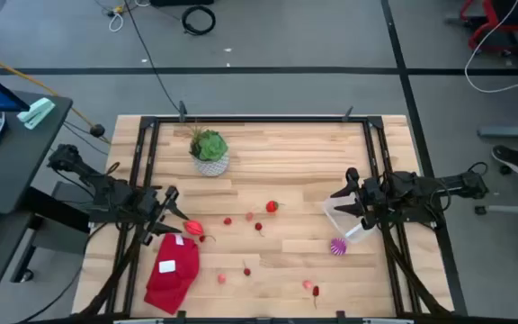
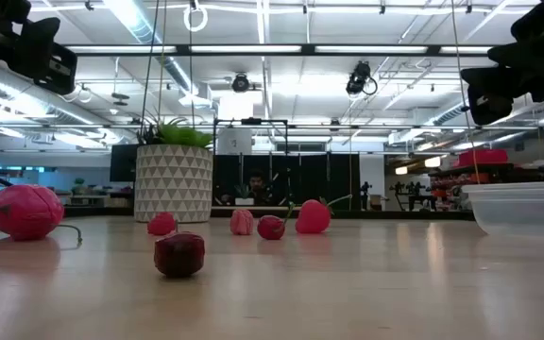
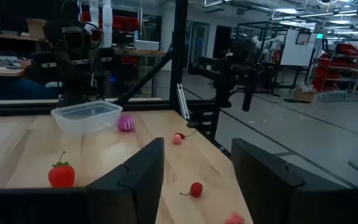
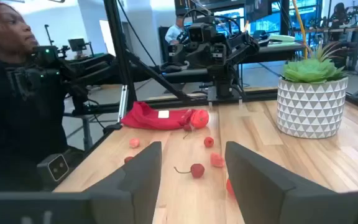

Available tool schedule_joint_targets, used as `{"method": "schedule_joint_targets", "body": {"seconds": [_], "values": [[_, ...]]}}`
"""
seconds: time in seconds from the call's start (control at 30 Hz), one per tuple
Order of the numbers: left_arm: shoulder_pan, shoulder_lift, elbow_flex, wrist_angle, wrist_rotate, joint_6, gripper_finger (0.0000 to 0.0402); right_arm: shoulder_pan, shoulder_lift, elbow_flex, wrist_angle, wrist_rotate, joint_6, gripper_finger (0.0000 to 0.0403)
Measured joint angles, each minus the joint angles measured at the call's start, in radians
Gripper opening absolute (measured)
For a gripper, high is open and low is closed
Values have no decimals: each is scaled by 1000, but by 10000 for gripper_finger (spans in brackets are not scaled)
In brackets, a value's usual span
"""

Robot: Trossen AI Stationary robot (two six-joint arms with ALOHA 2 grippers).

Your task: Pick and placing Produce into tupperware

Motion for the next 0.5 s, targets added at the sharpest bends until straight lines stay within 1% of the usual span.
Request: {"method": "schedule_joint_targets", "body": {"seconds": [0.2,0.5], "values": [[0,0,0,0,0,0,199,0,0,0,0,0,0,187],[0,0,0,0,0,0,190,0,0,0,0,0,0,187]]}}
